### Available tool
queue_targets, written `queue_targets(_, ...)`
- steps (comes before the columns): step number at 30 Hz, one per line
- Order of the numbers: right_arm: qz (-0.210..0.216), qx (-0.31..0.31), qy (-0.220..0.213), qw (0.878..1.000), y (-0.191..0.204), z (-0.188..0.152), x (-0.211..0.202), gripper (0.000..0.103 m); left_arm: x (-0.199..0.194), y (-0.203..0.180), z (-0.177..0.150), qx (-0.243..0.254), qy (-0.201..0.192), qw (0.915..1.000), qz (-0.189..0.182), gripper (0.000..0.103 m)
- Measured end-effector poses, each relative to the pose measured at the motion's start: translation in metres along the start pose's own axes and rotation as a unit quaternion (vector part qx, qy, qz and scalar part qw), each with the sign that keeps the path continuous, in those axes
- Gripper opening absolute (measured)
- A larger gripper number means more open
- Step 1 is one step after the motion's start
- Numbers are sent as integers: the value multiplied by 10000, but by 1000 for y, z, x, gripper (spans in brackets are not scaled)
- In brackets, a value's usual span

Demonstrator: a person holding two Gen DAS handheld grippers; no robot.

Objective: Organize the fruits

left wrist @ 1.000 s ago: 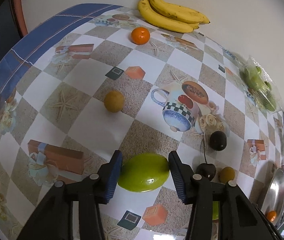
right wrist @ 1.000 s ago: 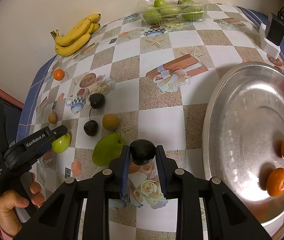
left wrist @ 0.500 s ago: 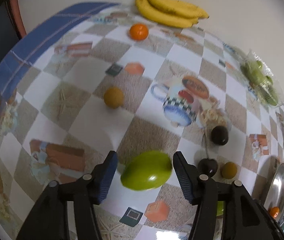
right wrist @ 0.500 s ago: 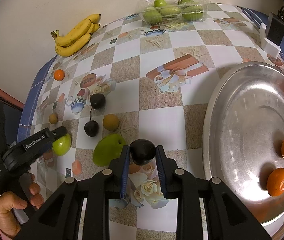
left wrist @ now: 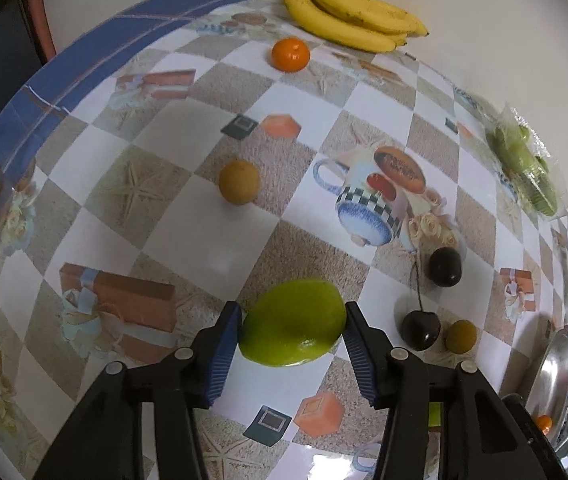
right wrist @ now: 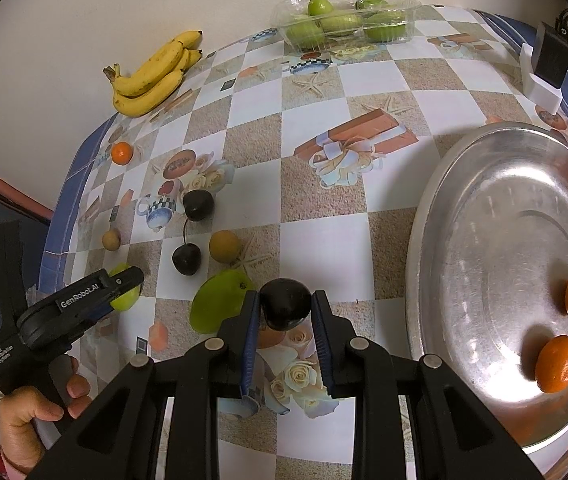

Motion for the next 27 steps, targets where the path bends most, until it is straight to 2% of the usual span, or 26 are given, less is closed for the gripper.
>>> queue_targets(12, 76, 252, -242, 9994, -16, 7, -22, 27, -36, -38, 1, 432, -366, 9983, -106, 54)
queue_targets(20, -25, 722, -381, 9967, -59, 11, -39, 27, -47, -86, -16, 940, -394, 9945, -256, 54)
queue_targets(27, -137, 1212, -456, 9915, -104, 10, -50, 27, -50, -134, -44, 1533, -334, 9870, -336, 54)
Point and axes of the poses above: each gripper's, at about its wrist camera, not at the fingertips, and x roughly the way its jaws point, y to its left, z to its top, the point moved 9 cm from there along x, roughly the way its jaws point, and after that the axes turned 7 degrees about y, right-handed, at the moved point
